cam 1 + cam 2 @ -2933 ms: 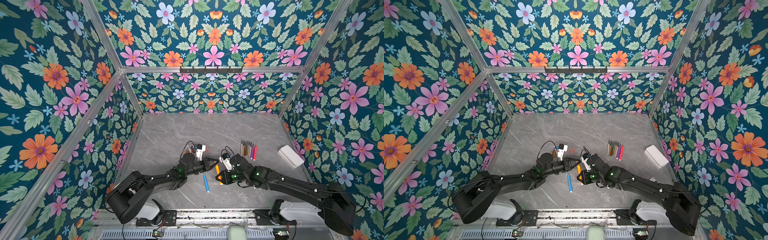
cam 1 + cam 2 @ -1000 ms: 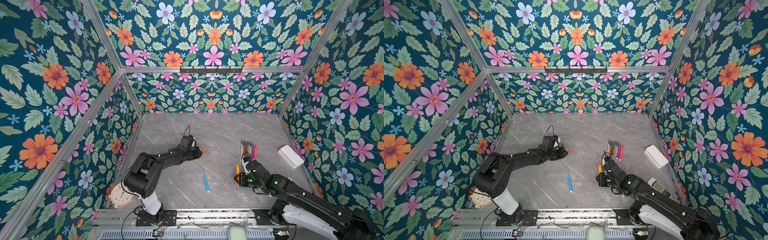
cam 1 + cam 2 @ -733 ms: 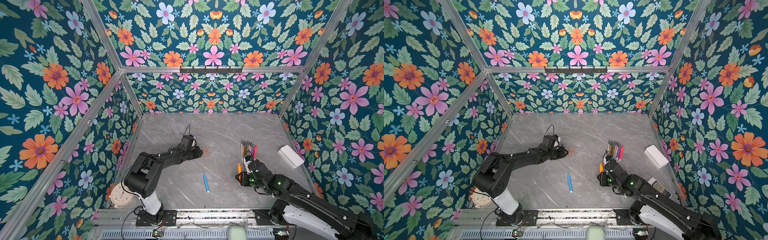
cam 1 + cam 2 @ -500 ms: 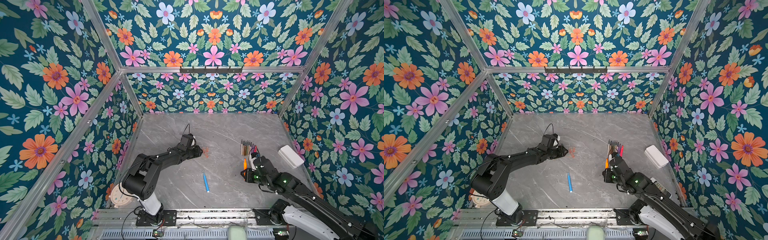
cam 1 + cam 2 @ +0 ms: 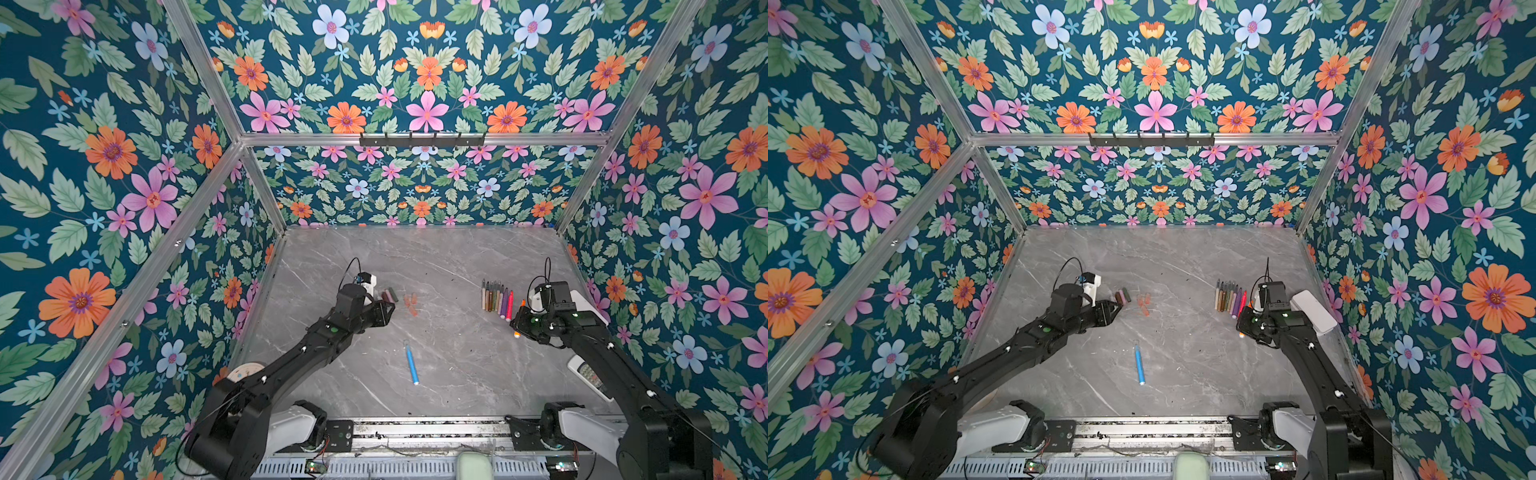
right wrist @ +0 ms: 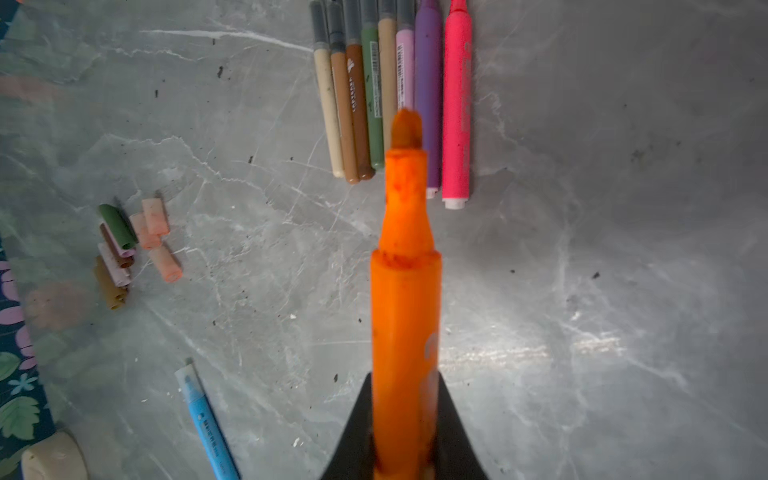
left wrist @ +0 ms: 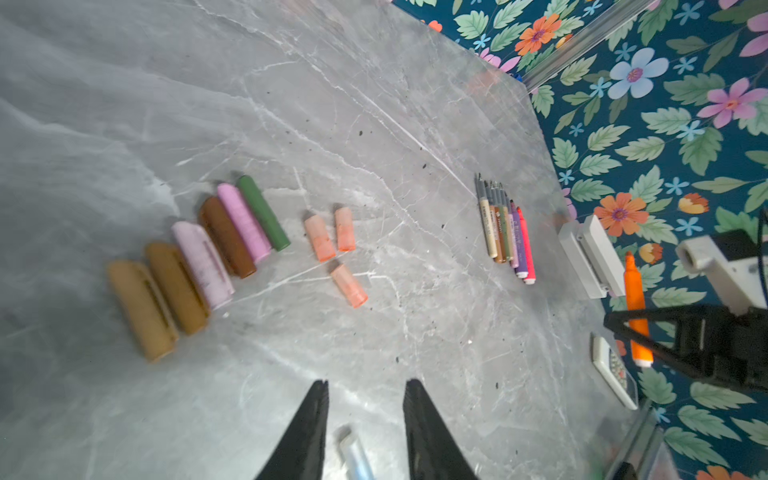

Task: Open the pen caps
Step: 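Drop the orange cap by the cap row while the right carries the highlighter, then lay the orange highlighter beside the pink highlighter and open the right gripper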

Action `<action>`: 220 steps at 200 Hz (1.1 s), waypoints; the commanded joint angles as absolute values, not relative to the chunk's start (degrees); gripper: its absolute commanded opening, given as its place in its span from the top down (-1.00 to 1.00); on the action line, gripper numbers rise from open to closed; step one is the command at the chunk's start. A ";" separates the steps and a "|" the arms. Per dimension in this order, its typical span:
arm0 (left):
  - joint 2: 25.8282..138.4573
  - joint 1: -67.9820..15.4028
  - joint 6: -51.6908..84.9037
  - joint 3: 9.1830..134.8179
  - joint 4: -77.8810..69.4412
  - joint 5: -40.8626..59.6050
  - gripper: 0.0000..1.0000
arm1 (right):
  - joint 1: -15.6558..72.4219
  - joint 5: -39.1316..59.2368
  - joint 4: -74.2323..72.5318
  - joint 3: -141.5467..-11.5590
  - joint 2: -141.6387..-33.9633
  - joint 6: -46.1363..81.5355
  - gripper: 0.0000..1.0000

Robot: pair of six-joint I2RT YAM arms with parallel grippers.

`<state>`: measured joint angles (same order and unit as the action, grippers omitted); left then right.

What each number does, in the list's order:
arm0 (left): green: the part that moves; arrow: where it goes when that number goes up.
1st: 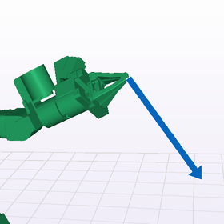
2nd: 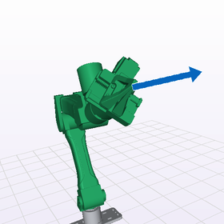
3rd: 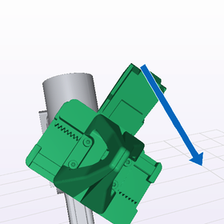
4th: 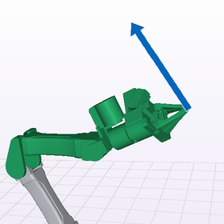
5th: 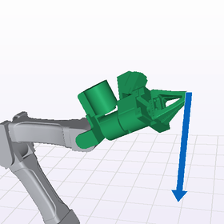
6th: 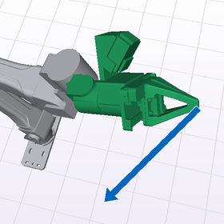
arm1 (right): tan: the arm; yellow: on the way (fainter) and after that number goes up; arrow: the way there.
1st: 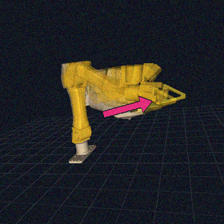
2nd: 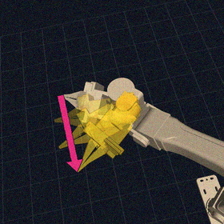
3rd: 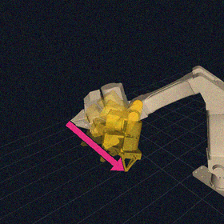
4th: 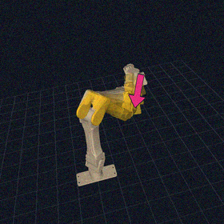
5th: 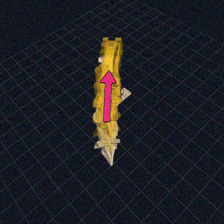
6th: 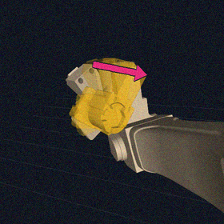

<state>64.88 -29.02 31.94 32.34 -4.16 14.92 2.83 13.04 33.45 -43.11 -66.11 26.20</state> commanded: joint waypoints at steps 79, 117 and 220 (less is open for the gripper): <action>46.51 -28.93 26.63 19.48 0.08 6.16 0.34 | -8.88 21.76 22.01 -47.72 -86.11 23.08 0.85; 46.29 -28.93 26.62 18.29 -0.51 6.17 0.34 | -8.88 22.83 20.22 -48.34 -89.27 23.38 0.70; 47.89 -28.95 26.54 17.05 -2.98 5.36 0.34 | -8.88 23.12 19.78 -49.74 -92.13 23.49 0.15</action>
<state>47.59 -29.02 27.07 17.21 -0.84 5.96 -8.84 22.46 20.34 -49.34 -91.90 23.83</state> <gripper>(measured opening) 0.327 0.424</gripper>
